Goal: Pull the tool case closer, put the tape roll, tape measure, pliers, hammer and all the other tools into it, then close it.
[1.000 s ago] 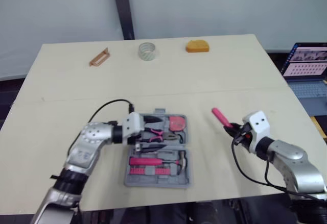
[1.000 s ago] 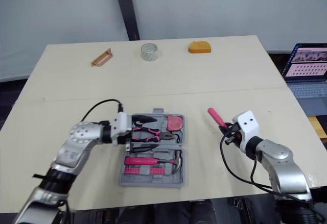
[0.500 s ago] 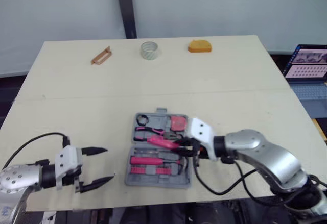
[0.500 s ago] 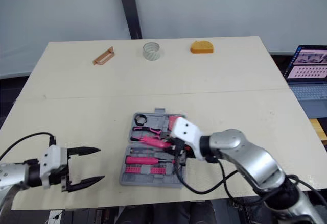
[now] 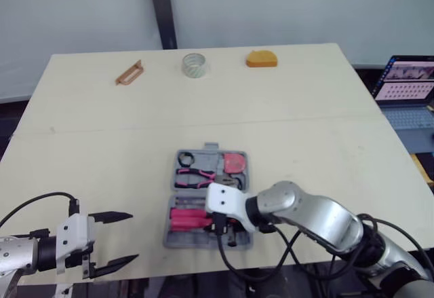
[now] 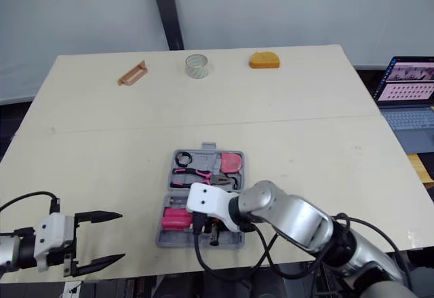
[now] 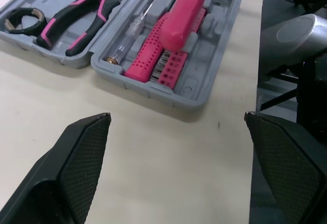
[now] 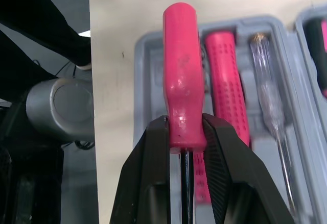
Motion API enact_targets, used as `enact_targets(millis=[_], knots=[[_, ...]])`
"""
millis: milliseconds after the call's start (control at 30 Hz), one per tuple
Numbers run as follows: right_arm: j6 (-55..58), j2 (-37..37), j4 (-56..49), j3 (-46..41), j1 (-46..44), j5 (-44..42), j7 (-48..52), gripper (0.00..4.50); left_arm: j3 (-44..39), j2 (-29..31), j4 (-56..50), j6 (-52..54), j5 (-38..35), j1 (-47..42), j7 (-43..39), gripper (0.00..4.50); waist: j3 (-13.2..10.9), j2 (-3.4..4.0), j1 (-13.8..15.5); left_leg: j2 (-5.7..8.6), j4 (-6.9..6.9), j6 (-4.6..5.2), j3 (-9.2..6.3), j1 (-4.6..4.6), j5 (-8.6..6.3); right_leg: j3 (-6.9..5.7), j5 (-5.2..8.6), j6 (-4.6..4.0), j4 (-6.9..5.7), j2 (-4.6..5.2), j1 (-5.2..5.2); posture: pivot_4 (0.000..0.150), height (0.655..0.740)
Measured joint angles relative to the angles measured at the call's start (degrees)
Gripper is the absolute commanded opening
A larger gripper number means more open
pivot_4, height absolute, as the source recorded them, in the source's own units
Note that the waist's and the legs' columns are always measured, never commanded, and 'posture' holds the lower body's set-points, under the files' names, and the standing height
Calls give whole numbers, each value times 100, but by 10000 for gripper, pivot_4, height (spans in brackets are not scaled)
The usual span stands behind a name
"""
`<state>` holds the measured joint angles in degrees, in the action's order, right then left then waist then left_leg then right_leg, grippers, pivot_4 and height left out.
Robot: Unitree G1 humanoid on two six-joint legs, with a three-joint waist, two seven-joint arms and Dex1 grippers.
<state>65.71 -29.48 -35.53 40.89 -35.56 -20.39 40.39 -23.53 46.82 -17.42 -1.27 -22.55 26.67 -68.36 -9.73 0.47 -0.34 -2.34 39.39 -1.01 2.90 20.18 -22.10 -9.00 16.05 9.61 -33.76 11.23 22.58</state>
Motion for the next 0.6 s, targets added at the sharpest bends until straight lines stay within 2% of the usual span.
enact_targets(millis=[300, 600], knots=[[199, 201, 204, 607, -254, 221, -122, 3812, 166, 3, -9, 86, 0, -147, 1, 45000, 0, 0, -10, 0, 0, 0, 1, 0, 0, -1, 0, 0, -1, 0, 1, 1500, 7400], [198, 315, 458, 786, -253, 380, -167, 3812, 221, 3, -7, 86, 31, -218, 75, 45000, 0, 0, -17, 0, 0, 0, 2, 0, 0, -1, 0, 0, -1, 0, 2, 1500, 7400]])
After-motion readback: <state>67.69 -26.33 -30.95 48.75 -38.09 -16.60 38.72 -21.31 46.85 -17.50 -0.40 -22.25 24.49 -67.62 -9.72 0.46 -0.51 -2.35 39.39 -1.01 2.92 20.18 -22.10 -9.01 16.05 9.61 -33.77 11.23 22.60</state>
